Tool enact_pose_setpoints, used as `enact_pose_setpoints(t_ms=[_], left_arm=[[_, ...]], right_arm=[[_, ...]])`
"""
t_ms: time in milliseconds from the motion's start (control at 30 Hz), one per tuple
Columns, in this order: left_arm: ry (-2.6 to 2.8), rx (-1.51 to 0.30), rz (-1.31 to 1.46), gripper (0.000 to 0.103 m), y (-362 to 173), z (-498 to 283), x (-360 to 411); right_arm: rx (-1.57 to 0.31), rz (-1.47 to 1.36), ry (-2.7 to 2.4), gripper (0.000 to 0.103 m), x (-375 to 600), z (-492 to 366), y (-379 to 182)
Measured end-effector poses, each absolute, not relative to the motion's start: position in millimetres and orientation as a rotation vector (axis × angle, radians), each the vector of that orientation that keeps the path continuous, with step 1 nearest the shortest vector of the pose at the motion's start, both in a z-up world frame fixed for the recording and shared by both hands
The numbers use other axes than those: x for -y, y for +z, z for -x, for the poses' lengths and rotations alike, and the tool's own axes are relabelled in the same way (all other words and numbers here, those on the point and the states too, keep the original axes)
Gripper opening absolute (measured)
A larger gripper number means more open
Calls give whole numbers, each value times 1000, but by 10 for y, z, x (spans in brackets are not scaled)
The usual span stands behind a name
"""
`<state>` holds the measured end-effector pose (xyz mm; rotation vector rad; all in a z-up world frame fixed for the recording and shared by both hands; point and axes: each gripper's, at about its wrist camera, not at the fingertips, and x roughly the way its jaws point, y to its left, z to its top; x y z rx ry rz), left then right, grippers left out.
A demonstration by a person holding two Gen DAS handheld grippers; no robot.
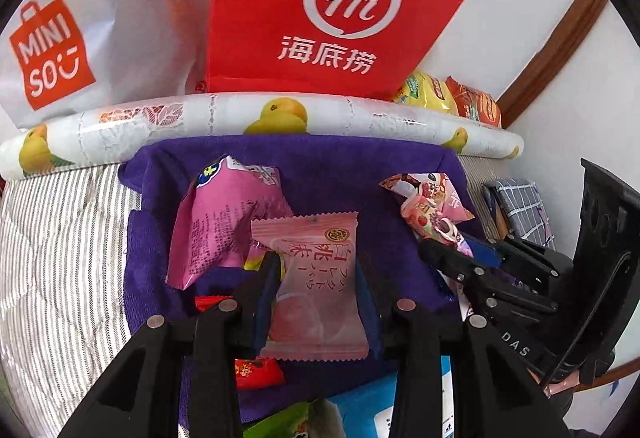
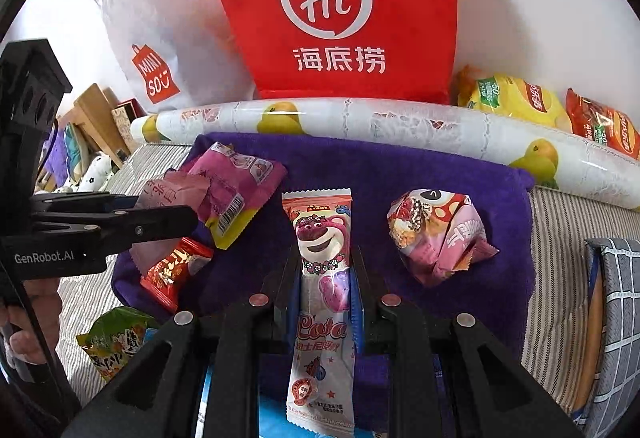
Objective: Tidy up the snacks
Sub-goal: 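Lower both items onto the purple towel and open both grippers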
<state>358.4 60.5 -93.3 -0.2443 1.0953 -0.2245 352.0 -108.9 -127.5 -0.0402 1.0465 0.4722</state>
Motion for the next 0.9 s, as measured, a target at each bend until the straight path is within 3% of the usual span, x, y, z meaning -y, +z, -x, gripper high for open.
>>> enact_pose_setpoints(t_ms=[200, 900], left_arm=[[-232, -1046, 189, 36, -744, -3631, -515], [-240, -1139, 173, 36, -1038, -3748, -511]], right_arm=[[-1045, 47, 477, 21, 1071, -3516, -1272], [-1170, 76, 461, 21, 1012, -3626, -1581]])
